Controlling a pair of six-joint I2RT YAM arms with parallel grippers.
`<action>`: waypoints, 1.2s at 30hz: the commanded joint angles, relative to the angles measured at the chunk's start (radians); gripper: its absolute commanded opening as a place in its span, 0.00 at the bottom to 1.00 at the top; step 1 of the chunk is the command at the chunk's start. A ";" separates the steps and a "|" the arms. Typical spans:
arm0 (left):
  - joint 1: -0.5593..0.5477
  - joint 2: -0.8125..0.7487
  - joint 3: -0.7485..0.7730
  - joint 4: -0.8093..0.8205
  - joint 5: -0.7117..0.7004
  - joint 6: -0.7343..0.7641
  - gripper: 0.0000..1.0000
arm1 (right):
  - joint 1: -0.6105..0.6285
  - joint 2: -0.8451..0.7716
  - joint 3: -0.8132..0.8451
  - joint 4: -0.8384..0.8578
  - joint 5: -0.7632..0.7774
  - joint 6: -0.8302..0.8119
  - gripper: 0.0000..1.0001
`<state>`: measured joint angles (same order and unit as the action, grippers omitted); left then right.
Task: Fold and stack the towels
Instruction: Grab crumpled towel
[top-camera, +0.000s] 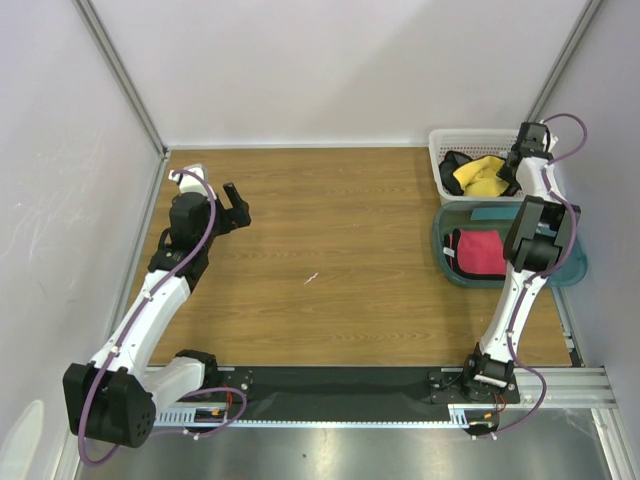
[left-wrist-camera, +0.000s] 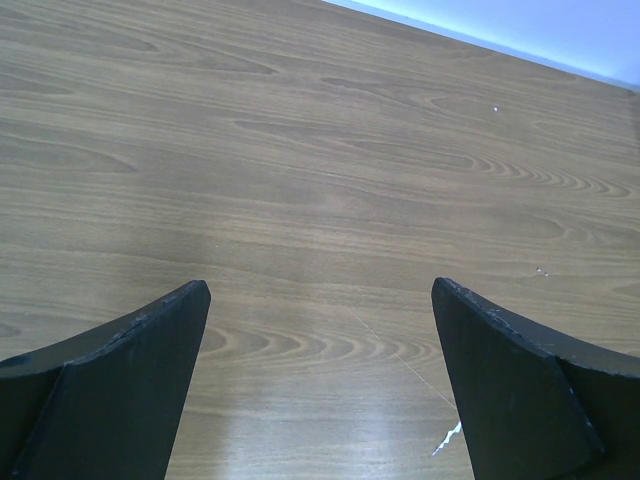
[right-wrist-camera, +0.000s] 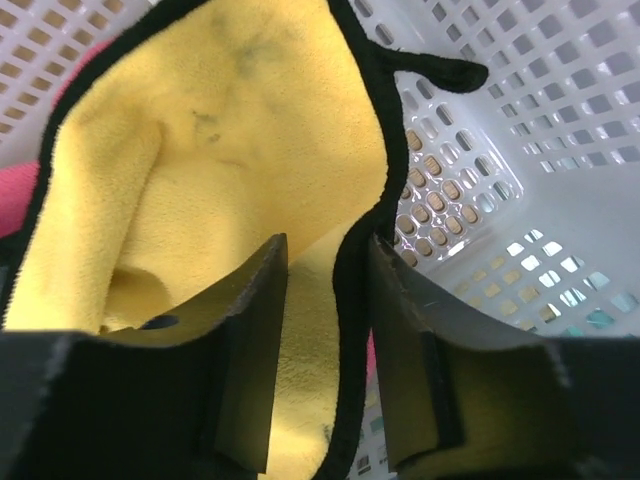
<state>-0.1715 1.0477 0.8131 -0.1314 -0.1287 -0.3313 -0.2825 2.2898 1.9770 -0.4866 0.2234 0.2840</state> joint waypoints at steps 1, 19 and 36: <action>0.006 -0.003 0.003 0.041 -0.003 0.014 1.00 | 0.003 0.017 0.052 0.003 -0.016 -0.005 0.40; 0.006 0.058 0.058 0.046 0.034 0.000 1.00 | 0.058 -0.162 0.169 0.111 -0.117 -0.080 0.00; 0.006 0.035 0.055 0.087 0.148 -0.026 1.00 | 0.413 -0.383 0.367 0.204 -0.335 -0.226 0.00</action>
<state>-0.1715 1.1122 0.8272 -0.0998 -0.0479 -0.3393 0.0708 1.9472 2.2936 -0.3275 -0.0353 0.1028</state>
